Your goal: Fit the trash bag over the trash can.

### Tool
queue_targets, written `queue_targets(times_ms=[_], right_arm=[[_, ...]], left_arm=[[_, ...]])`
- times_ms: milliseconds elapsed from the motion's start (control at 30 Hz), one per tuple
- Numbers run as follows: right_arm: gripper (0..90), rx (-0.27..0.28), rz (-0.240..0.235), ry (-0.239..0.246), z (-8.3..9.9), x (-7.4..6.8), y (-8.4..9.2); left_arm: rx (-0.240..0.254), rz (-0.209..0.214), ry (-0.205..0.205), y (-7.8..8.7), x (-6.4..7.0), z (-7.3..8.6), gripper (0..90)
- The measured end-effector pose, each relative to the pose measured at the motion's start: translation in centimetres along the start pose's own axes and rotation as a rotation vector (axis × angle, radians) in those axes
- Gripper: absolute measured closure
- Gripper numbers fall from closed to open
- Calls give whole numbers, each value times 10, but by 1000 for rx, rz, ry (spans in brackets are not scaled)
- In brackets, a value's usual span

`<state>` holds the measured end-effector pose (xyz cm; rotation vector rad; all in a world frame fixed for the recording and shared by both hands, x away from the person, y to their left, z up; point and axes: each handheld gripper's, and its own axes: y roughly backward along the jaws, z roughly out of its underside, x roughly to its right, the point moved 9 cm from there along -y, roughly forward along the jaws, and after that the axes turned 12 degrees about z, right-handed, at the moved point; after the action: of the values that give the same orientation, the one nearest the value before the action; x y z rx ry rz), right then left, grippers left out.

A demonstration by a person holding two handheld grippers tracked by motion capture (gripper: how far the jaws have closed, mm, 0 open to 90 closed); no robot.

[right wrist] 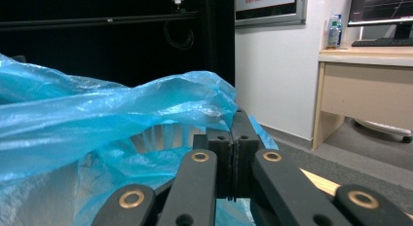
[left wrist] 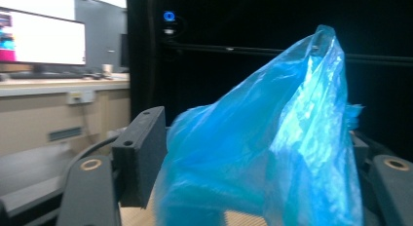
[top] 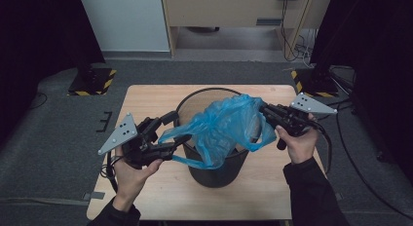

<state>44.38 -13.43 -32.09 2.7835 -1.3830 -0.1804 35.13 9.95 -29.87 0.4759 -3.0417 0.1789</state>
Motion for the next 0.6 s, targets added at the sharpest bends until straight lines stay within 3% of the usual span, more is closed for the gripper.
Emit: queue_targets(times_ms=[33, 67, 100, 267, 533, 567, 600], right_arm=[[900, 3, -1, 1, -1, 0, 0], [900, 5, -12, 2, -1, -2, -1], [900, 5, -12, 2, -1, -2, -1], [900, -9, -36, -2, 2, -4, -1], [896, -16, -60, -30, 9, -1, 17], [896, -11, -56, -29, 9, 0, 19], [896, -9, -52, -32, 9, 1, 20]], left_arm=[[-3, 15, 6, -1, 2, 1, 388], [-12, 27, 4, -2, 4, 2, 542], [-17, 39, 9, -2, 5, 4, 542], [-2, 48, 38, 1, 1, 6, 900], [-21, 6, 48, 13, 4, 11, 900], [-28, 10, 56, 13, 5, 13, 887], [-36, -4, 54, 11, 6, 16, 777]])
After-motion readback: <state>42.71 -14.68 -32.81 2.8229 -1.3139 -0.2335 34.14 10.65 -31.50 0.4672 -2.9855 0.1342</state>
